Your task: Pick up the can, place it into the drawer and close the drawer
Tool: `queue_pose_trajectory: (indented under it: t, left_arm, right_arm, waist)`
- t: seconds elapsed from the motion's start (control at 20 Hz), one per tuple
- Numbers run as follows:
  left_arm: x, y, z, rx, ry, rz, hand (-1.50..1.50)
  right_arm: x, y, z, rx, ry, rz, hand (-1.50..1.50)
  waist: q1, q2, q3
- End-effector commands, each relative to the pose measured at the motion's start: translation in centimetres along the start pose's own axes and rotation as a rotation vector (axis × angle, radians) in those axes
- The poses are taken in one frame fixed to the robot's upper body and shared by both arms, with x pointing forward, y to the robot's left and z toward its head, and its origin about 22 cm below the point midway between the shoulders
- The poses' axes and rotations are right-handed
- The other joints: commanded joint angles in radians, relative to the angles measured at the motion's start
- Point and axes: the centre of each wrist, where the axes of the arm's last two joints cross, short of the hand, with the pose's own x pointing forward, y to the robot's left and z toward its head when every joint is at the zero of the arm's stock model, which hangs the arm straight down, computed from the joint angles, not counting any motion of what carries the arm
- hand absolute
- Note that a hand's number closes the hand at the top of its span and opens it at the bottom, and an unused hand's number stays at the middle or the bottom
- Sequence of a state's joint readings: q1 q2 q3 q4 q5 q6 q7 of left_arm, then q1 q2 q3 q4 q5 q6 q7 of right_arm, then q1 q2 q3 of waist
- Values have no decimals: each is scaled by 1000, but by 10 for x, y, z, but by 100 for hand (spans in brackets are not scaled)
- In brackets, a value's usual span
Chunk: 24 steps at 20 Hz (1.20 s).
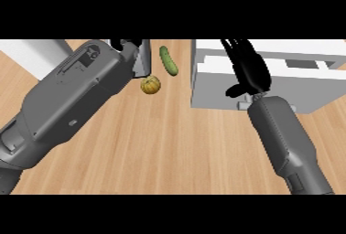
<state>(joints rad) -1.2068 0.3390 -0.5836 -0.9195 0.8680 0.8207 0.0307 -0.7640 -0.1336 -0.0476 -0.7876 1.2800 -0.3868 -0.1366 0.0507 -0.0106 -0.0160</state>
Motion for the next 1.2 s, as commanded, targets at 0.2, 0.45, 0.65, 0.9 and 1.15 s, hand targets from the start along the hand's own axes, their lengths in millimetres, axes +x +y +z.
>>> queue_pose_trajectory:
  t: [0.2,0.45,0.65,0.9,1.15]
  left_arm:
    - [-6,28,6,16,12,22,-150]
    - [11,23,8,1,-10,17,-150]
    - [14,24,11,-14,-17,-8,-150]
    - [18,25,17,-18,-17,15,-150]
    - [29,33,14,-27,-21,11,-150]
  right_arm:
    - [-8,16,-13,-30,76,9,-150]
    - [-8,4,-33,-72,96,32,-150]
    - [-19,-2,-37,-113,93,54,-150]
    - [-22,-24,-56,-157,106,82,-150]
    - [-24,-49,-74,-151,132,97,-150]
  waist:
    - [21,26,17]
    - [30,33,18]
    - [39,37,19]
    - [58,42,18]
    - [64,47,18]
